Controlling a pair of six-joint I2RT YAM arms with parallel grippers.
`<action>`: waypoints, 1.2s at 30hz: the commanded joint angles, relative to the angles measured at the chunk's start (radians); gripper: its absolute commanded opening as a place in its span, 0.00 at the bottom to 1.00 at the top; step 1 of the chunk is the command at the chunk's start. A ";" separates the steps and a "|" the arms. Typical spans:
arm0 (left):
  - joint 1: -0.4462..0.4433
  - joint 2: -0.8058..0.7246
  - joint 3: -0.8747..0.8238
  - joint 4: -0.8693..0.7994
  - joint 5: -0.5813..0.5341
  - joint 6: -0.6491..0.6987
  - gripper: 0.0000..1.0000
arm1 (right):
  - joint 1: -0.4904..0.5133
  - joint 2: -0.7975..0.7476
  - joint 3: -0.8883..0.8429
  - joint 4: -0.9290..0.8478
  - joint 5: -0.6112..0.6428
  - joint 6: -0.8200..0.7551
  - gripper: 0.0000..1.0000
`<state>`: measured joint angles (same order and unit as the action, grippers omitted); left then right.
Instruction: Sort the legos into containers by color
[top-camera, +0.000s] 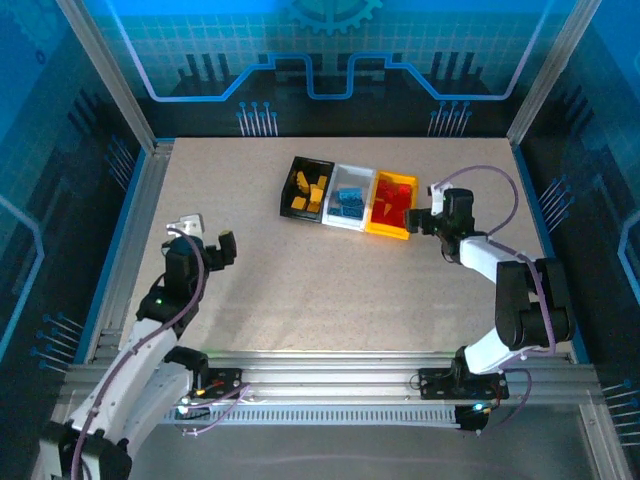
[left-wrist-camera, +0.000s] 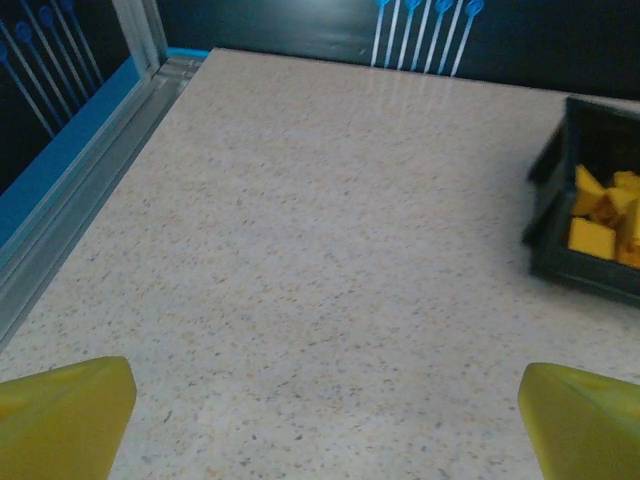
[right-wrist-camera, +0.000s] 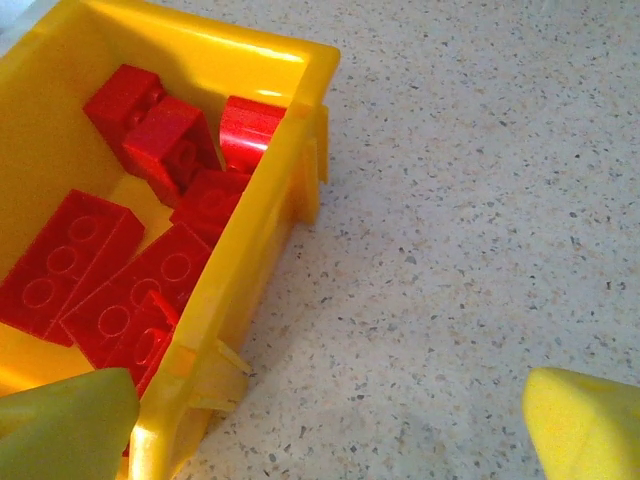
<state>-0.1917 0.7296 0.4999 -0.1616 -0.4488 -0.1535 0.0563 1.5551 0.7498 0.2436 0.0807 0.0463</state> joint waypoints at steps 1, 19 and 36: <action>0.039 0.066 -0.030 0.133 -0.041 0.018 0.99 | -0.006 -0.013 -0.083 0.134 -0.017 -0.041 0.99; 0.121 0.587 -0.079 0.707 0.130 0.152 0.99 | 0.014 -0.055 -0.319 0.508 -0.033 -0.071 1.00; 0.131 0.831 -0.200 1.255 0.250 0.188 0.99 | -0.009 -0.055 -0.306 0.481 -0.078 -0.062 1.00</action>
<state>-0.0727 1.5177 0.3546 0.8787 -0.2302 0.0261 0.0578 1.5074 0.4393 0.6903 0.0174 -0.0086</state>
